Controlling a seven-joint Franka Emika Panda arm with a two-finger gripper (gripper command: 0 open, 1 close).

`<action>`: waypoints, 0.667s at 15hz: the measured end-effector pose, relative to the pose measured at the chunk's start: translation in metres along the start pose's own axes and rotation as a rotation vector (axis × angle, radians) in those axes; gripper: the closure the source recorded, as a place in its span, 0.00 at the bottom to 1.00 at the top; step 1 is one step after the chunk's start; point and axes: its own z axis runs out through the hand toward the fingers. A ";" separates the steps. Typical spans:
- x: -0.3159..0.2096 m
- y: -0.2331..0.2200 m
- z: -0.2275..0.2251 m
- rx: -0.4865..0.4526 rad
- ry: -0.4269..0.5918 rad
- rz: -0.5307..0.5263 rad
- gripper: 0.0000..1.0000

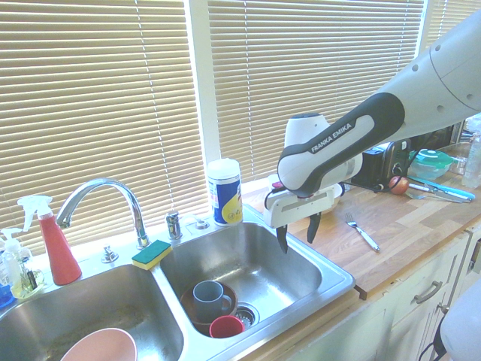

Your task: Put the fork into the sink

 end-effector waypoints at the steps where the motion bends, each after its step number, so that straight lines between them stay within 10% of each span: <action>1: 0.000 0.000 0.000 -0.001 -0.001 0.000 0.00; 10: 0.051 0.074 -0.027 -0.030 0.002 0.119 0.00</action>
